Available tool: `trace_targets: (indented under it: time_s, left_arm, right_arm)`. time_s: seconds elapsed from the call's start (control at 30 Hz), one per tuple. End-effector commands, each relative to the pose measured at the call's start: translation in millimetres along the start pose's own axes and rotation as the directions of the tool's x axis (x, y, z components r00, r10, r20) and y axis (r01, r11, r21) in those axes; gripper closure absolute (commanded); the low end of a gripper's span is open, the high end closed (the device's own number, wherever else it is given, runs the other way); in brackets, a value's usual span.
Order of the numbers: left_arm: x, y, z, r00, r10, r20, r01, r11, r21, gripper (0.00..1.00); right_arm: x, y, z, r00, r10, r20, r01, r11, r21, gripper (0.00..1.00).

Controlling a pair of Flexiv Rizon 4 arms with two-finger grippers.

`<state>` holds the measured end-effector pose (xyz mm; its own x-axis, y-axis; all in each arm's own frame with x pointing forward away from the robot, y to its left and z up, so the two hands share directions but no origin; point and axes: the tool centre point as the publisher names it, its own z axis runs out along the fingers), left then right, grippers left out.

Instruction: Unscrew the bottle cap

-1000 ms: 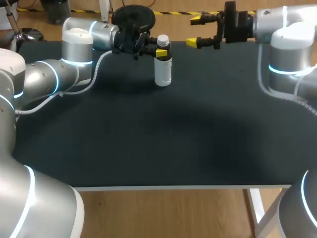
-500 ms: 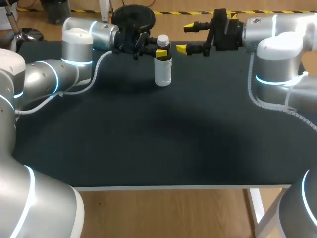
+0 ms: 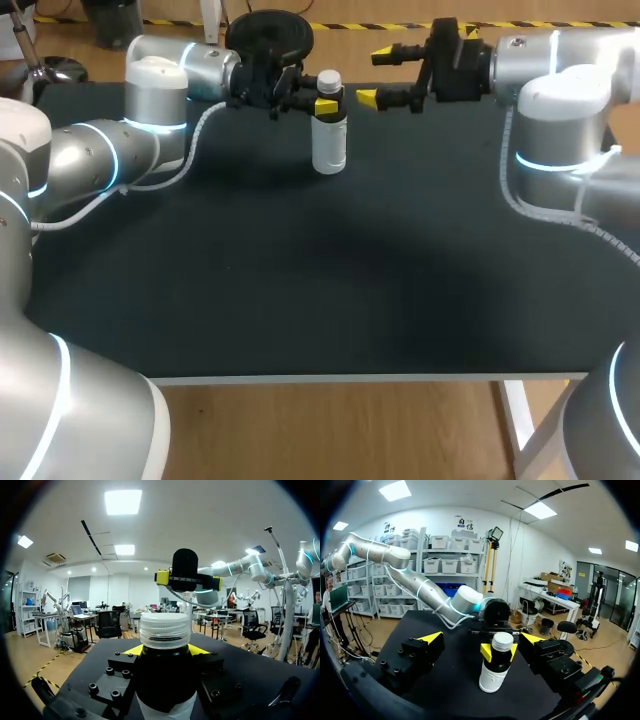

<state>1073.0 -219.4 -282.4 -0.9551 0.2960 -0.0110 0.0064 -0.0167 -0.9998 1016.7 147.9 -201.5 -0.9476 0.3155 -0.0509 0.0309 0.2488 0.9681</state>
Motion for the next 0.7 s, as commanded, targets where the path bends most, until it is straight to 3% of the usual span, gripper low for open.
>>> trace_targets:
  time_s: [0.03,0.37,0.7]
  left_arm:
    - [-7.9,3.5,-1,0.989,-0.001,-0.145,0.002,1.000,0.006,1.00]
    - [-7.9,3.5,-1,0.989,-0.001,-0.145,0.002,1.000,0.006,1.00]
    - [-7.9,3.5,-1,0.989,-0.001,-0.145,0.002,1.000,0.006,1.00]
  right_arm:
    - [2,-8,15,0.995,0.048,0.085,-0.044,0.997,-0.056,0.00]
    - [11,-11,48,0.986,0.084,0.147,-0.080,0.996,-0.028,0.00]
    - [11,-11,67,0.981,0.147,0.128,-0.143,0.989,-0.046,0.00]
